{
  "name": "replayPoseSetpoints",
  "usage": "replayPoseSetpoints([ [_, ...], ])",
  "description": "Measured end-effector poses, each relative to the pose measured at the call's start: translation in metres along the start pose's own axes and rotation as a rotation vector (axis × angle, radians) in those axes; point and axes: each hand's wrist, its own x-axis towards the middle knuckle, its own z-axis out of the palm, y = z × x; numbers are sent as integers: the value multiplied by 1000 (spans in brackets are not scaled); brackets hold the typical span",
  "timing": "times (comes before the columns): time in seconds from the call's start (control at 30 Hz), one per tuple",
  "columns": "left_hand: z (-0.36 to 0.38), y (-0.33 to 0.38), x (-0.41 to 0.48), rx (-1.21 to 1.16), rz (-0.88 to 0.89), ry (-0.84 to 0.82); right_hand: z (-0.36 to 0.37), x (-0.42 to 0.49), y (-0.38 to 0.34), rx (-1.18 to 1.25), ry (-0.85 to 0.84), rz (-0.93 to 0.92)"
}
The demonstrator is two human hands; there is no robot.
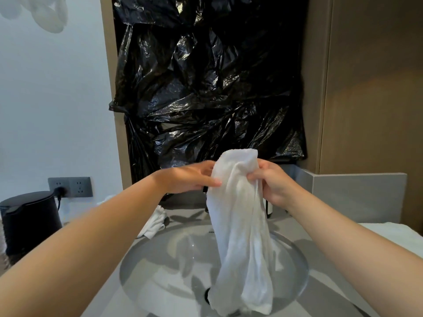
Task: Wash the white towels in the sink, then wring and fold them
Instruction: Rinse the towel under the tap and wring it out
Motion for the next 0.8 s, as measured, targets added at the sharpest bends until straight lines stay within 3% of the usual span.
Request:
replayPoseSetpoints([
  [0.1, 9, -14, 2, -189, -20, -228, -4, 2, -5, 62, -75, 18],
  [0.17, 11, -13, 1, -211, -6, -216, -7, 1, -9, 139, -107, 42],
  [0.3, 3, -5, -3, -42, -16, 146, -19, 7, -8, 30, 52, 65],
  [0.4, 7, 12, 0, 235, 10, 457, -18, 17, -3, -124, 216, 88],
  [0.5, 16, 30, 14, 225, 70, 663, -15, 19, -3, 3, 322, 85],
  [0.6, 20, 34, 17, 249, 20, 620, -13, 8, 6, 162, 211, 160],
  [0.73, 24, 18, 23, 302, -59, 620, -19, -18, 34, 119, -107, 269],
  [0.8, 23, 13, 26, 297, -93, 661, -21, -21, 39, 128, -171, 254],
])
